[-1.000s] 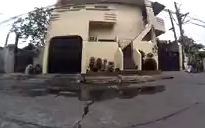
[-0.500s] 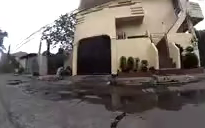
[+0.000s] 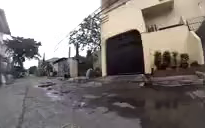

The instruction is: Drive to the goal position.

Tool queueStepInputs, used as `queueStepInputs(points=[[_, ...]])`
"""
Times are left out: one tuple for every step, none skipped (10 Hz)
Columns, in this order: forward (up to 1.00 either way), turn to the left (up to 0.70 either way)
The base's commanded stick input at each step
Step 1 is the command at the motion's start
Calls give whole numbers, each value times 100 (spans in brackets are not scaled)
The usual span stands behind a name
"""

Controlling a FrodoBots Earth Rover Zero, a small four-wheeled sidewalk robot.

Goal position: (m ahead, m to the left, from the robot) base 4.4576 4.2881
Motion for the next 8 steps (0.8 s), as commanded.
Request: queueStepInputs(points=[[100, 39], [100, 40], [100, 39], [100, 39], [100, 40], [100, 39], [100, 39], [100, 38]])
